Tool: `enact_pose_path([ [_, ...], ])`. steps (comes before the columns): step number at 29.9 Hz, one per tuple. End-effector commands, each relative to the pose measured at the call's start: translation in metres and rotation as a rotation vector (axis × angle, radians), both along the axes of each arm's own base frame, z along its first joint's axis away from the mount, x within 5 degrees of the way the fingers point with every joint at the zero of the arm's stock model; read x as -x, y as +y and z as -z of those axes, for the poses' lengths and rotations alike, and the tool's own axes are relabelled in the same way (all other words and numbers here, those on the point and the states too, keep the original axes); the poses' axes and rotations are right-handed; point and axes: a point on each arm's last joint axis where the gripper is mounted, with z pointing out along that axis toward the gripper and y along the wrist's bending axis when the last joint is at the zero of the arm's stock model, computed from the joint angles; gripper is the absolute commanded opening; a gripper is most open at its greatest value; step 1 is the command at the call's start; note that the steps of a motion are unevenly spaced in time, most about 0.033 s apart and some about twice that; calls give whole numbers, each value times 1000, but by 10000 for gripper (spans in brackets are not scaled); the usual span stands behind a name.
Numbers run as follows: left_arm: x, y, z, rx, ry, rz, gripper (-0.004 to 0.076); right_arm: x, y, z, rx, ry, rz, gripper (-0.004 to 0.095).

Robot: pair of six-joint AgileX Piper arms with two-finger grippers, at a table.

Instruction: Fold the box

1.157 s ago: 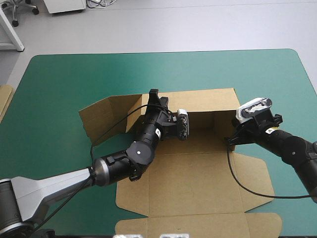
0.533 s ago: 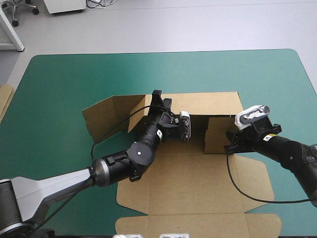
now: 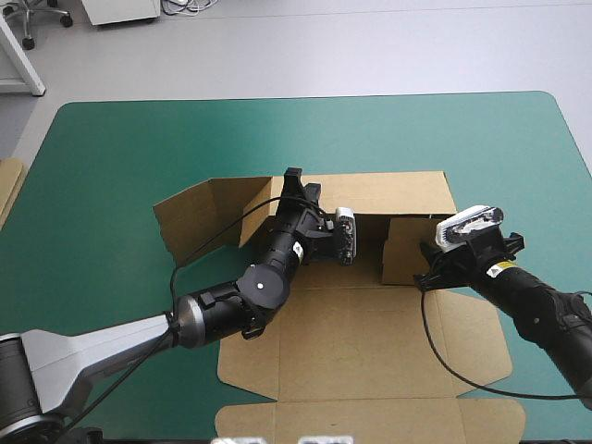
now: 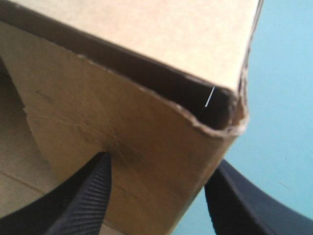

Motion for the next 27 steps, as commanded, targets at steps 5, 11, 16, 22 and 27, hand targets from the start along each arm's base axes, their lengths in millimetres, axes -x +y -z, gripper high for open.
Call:
enact_pose_path([
  [5, 4, 2, -30, 27, -123, 19, -10, -15, -2, -10, 1, -106, 54, 519],
  [11, 4, 2, -30, 27, -123, 19, -10, -19, -1, -4, 8, -87, 55, 209],
  [16, 4, 2, -30, 26, -124, 22, -10, -19, -1, -4, 8, -87, 55, -18],
  [22, 4, 1, -30, 49, -115, 21, -8, -20, -2, -6, -11, -97, 70, -19],
  [27, 5, 2, -32, 125, -91, 5, 106, -21, -2, -7, -32, -113, 90, -19],
])
